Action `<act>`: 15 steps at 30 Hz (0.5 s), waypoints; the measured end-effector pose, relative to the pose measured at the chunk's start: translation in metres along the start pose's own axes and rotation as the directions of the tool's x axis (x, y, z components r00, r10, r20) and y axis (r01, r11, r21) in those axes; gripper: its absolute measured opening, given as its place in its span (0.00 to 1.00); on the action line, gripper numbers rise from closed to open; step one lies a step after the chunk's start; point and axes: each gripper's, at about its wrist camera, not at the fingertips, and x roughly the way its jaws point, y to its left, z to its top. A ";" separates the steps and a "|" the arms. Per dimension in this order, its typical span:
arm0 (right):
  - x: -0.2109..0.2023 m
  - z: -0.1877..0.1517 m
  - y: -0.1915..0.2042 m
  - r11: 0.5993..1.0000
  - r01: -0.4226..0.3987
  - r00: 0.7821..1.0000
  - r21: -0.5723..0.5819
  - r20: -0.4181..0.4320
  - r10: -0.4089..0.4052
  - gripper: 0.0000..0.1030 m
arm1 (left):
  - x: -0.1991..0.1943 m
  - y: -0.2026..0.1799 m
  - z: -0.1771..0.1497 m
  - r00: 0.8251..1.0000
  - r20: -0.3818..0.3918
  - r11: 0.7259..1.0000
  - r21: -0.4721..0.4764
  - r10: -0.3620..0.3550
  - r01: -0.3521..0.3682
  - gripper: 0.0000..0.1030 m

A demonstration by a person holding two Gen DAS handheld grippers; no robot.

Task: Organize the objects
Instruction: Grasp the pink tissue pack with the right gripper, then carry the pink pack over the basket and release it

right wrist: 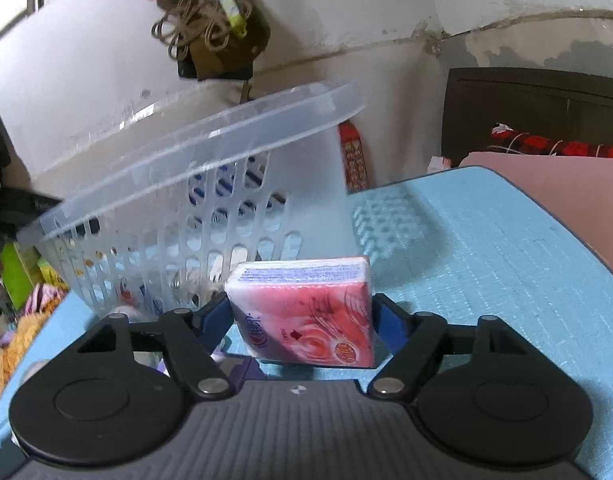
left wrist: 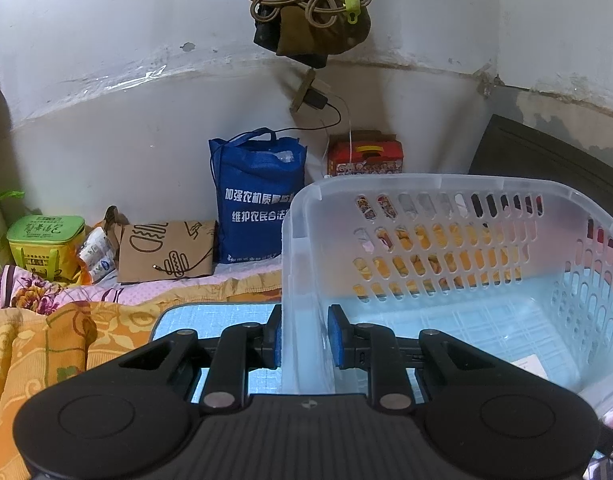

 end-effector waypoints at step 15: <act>-0.031 -0.011 0.008 0.998 -0.006 0.986 -0.066 0.166 0.017 0.74 | 0.001 0.000 0.000 1.000 0.004 1.000 -0.008 0.000 0.000 0.26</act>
